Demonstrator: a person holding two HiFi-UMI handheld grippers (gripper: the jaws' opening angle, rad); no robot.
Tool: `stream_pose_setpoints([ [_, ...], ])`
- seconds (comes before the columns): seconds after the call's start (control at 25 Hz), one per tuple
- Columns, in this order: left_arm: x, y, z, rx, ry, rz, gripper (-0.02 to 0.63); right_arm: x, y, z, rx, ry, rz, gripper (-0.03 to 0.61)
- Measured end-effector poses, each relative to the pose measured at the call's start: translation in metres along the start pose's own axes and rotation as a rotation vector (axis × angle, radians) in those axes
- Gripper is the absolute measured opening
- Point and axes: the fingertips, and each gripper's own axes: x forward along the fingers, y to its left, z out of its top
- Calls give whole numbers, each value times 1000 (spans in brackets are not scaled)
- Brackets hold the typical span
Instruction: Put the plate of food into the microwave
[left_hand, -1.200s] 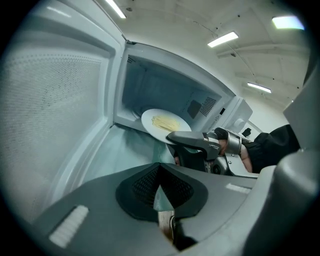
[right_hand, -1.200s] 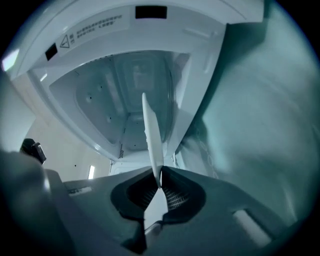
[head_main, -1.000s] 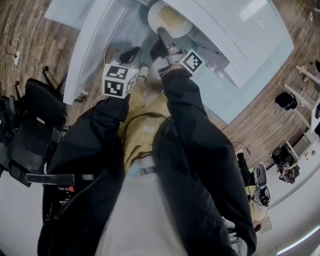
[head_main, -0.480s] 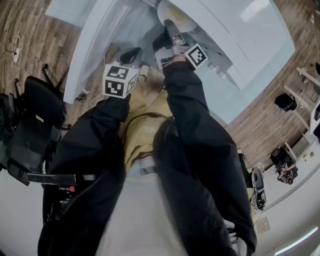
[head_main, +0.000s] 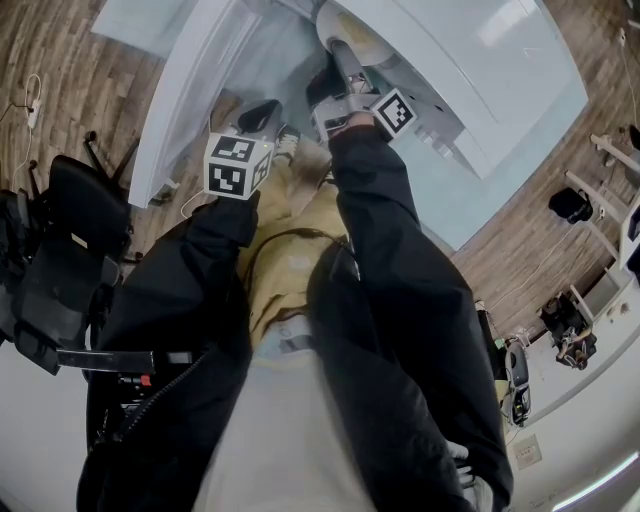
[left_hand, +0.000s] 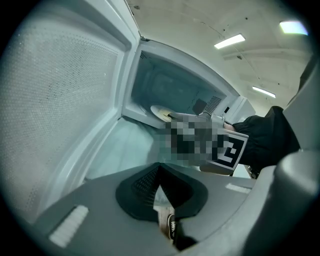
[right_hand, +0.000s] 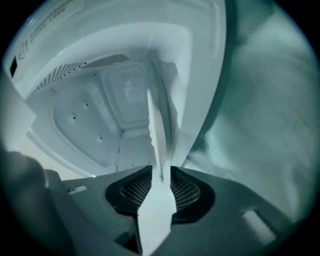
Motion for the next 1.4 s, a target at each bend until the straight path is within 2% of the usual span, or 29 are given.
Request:
stream_pose_setpoints([
  [0.12,-2,-1,0,-1,-1,-2,0,0,0,-11,-20,47,0,124],
  [0.36,-7,-6,5,8,-20,-3,0,-19,-1,-39,-74,130,1,127],
  [0.44,-9,-10,10,16,-32,-7,0,-30,-3,-50,-104,161,-21,97],
  [0.52,-12,-16,15,22,-44,-12,0,-43,-2,-60,-155,189,-40,16],
  [0.56,-13,-19,18,23,-51,-14,0,-50,0,-64,-182,204,-44,-5],
  [0.68,-19,-31,28,33,-74,-20,0,-67,11,-76,-266,256,-44,-5],
  [0.88,-29,-54,47,60,-120,-36,0,-86,51,-85,-491,298,-36,-6],
  [1.04,-50,-71,73,80,-190,-36,0,-101,91,-85,-791,302,-63,-7],
  [1.2,-71,-94,104,133,-269,-41,0,-117,146,-84,-1072,277,-34,-7],
  [1.4,-90,-133,134,201,-344,-57,0,-139,206,-85,-1345,226,9,-8],
])
